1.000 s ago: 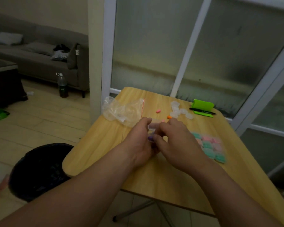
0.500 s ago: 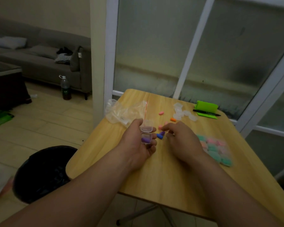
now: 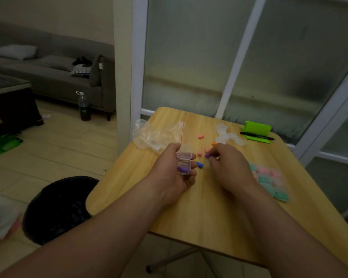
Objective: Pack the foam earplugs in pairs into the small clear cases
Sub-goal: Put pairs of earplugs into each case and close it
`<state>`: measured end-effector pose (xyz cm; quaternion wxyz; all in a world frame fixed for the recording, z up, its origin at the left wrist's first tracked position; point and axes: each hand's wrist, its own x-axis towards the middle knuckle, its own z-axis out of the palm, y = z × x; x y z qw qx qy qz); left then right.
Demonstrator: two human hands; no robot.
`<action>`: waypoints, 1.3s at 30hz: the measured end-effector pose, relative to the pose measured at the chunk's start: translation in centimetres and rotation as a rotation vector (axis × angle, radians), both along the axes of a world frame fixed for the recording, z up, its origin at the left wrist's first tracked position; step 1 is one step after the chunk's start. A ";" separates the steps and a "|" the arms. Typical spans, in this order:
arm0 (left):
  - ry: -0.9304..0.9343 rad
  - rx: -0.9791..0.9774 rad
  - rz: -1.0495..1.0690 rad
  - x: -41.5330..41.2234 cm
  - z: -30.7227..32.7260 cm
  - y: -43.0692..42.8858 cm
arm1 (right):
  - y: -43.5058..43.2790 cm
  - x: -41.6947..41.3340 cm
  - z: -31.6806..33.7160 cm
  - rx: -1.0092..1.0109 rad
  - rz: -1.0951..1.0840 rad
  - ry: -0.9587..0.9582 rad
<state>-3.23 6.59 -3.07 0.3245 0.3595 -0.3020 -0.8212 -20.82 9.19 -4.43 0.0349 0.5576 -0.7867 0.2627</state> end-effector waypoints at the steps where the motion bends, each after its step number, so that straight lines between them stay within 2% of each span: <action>1: -0.003 0.000 -0.003 -0.1 0.1 0.2 | 0.5 -0.1 0.2 -0.013 -0.007 -0.042; 6: 0.008 0.001 -0.018 -0.7 0.4 1.1 | 2.9 -0.3 1.4 -0.103 0.006 -0.165; 11: 0.028 0.003 -0.054 -1.5 0.2 1.4 | 5.6 1.3 3.1 -0.196 0.127 -0.168; 16: 0.085 0.013 -0.103 -2.5 0.1 2.2 | 6.8 3.0 3.3 -0.123 0.236 -0.069; 24: 0.106 0.023 -0.146 -3.2 -0.2 2.6 | 6.5 2.9 2.7 -0.052 0.235 0.008; 28: 0.094 0.003 -0.165 -3.2 -0.1 2.3 | 6.3 2.7 2.6 -0.099 0.244 -0.064; 32: 0.088 -0.012 -0.209 -2.7 0.5 2.6 | 5.8 1.3 2.9 -0.219 0.136 -0.265; 35: 0.083 -0.008 -0.218 -2.4 0.6 2.6 | 5.4 0.6 2.6 -0.183 0.069 -0.409; 39: 0.078 0.000 -0.221 -2.4 0.4 2.7 | 5.8 1.4 2.5 -0.122 0.138 -0.479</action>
